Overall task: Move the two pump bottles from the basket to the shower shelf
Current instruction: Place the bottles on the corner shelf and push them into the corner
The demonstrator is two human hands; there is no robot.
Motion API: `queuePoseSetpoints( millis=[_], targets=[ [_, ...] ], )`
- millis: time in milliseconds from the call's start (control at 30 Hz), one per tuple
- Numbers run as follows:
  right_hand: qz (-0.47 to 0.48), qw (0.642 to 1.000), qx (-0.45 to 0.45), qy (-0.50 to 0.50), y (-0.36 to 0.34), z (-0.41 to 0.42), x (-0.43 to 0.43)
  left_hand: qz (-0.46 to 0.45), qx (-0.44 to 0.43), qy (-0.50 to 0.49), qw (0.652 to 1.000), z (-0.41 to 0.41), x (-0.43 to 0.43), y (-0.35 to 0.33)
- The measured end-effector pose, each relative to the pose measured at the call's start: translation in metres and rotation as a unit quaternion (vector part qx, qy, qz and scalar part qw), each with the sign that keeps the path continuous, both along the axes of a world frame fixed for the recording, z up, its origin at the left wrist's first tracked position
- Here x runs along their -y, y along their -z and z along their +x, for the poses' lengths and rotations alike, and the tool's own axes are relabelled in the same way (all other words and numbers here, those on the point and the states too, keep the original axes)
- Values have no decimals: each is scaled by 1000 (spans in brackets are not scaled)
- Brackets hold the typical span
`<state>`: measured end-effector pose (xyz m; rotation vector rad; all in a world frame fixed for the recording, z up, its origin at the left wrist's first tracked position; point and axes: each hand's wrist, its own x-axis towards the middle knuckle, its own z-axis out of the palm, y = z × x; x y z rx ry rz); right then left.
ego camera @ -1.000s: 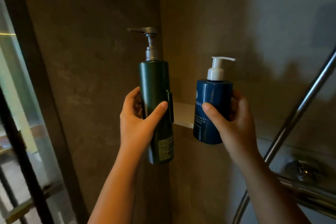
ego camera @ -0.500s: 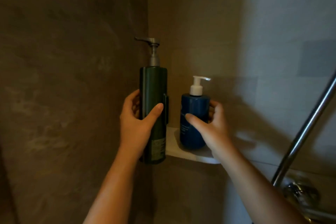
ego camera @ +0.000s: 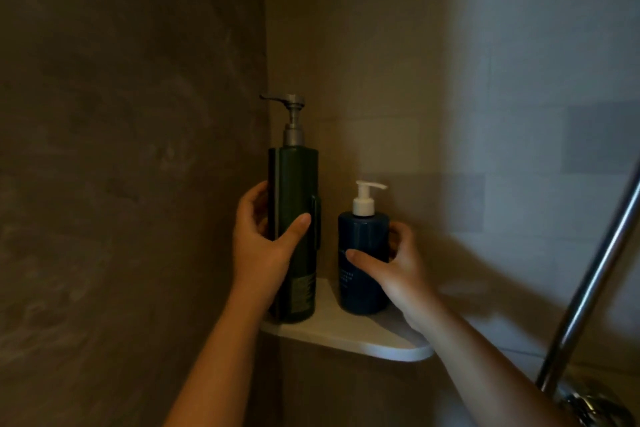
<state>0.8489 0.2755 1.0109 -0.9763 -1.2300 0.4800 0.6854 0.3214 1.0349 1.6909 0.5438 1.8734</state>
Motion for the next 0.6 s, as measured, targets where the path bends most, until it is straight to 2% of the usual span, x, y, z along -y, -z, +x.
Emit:
queuePoseSetpoints(
  millis=[233, 433, 600],
  targets=[
    [2, 1000, 18, 4, 3, -1, -3, 14, 13, -2, 1000, 7, -8, 10],
    [-3, 999, 46, 7, 3, -3, -1, 16, -45, -52, 998, 4, -4, 20],
    [-31, 993, 114, -1, 6, 6, 10, 10, -90, -95, 991, -2, 5, 36]
  ],
)
